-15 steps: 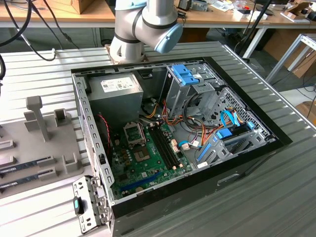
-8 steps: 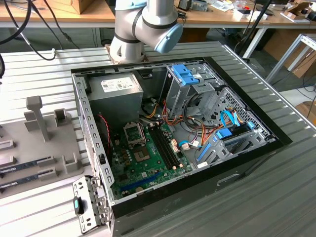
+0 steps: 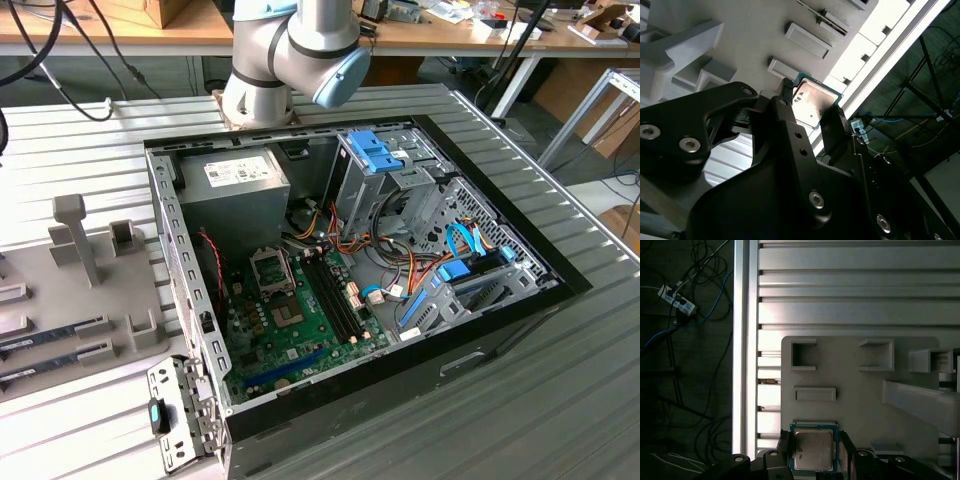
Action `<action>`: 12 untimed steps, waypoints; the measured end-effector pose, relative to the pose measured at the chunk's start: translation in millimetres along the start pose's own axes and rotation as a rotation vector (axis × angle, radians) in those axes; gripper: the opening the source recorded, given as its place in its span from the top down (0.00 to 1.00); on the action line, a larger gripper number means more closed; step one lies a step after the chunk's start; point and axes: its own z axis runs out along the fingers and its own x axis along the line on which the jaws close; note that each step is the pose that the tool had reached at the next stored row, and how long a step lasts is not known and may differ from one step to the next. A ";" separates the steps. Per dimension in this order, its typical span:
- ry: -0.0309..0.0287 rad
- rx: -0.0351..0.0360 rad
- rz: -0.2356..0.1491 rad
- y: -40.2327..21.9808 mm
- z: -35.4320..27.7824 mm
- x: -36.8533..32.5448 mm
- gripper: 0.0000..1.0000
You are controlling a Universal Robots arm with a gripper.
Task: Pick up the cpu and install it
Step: 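Pick up the cpu and move it towards the insertion slot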
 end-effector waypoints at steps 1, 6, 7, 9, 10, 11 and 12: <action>0.0000 0.0000 0.000 0.0 -0.3 0.0 0.53; 0.0000 0.0000 0.000 0.0 -2.2 0.0 0.53; 0.0000 0.0000 0.000 0.0 -2.6 0.1 0.53; 0.0000 0.0000 0.000 0.0 -3.3 0.1 0.53; 0.0000 0.0000 0.000 0.0 -3.7 0.1 0.53; 0.0000 0.0000 0.000 0.0 -4.1 0.1 0.53; 0.0000 0.0001 0.000 0.0 -4.5 0.1 0.53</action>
